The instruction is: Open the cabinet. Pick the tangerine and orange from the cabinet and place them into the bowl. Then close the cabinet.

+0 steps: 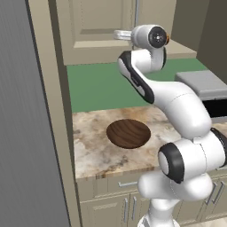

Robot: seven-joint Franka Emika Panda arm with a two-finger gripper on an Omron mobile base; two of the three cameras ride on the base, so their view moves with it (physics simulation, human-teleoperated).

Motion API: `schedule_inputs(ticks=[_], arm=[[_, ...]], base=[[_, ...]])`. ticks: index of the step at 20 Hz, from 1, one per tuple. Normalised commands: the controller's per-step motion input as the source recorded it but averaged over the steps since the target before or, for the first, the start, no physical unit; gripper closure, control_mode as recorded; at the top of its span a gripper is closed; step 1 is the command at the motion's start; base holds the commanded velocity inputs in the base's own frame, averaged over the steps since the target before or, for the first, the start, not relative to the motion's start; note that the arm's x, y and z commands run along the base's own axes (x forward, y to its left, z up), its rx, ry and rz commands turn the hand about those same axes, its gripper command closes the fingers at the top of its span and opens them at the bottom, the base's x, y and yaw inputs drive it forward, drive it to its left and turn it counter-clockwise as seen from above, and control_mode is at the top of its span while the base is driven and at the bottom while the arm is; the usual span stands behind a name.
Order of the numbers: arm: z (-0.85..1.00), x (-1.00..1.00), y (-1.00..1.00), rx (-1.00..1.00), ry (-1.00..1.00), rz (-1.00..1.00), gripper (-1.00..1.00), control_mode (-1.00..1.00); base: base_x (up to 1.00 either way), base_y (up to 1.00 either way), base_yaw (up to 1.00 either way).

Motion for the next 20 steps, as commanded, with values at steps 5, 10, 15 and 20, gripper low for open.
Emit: schedule_inputs(ticks=[5,10,15,20], arm=[[0.00,-0.01,0.00,0.00,-0.01,0.00,1.00,-1.00],[0.06,-0.20,0.11,0.00,-0.09,0.00,1.00,-1.00],[0.25,-0.55,0.46,-0.02,-0.25,0.01,1.00,-1.00],[0.38,-0.55,0.70,-0.03,-0.27,0.00,1.00,-1.00]], base=[[0.00,0.00,0.00],[0.00,0.00,0.00],[0.00,0.00,0.00],[0.00,0.00,0.00]])
